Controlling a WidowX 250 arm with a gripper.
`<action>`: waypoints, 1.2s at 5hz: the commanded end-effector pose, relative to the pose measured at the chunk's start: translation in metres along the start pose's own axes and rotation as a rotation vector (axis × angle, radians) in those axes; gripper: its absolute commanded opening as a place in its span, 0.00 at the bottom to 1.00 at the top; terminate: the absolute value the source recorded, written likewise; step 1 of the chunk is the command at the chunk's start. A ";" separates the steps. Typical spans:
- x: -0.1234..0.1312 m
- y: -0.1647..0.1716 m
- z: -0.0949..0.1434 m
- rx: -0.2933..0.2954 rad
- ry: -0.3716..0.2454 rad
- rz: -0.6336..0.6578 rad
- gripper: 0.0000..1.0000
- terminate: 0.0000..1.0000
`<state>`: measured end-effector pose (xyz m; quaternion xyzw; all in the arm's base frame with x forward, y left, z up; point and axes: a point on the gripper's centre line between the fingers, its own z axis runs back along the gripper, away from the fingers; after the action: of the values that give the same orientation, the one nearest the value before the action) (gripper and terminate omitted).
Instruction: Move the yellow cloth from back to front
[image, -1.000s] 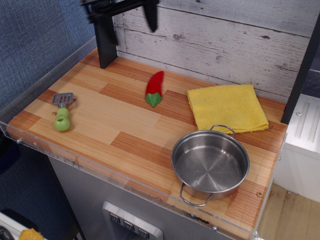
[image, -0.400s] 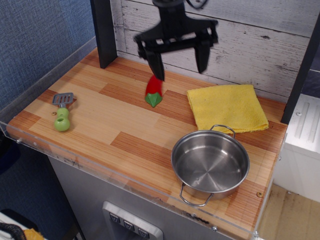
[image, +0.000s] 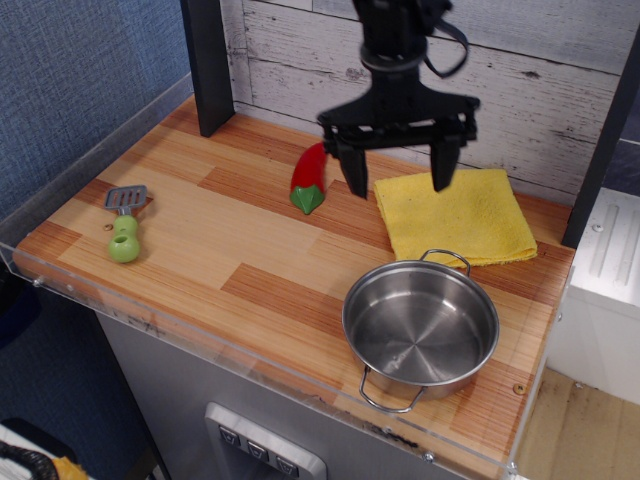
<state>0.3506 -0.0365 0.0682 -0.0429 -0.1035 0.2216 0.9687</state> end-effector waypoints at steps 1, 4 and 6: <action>0.005 -0.021 -0.013 -0.022 -0.026 0.005 1.00 0.00; 0.002 -0.033 -0.042 -0.006 -0.012 -0.001 1.00 0.00; -0.004 -0.028 -0.054 0.017 -0.001 -0.001 1.00 0.00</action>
<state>0.3708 -0.0621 0.0139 -0.0299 -0.0914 0.2311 0.9682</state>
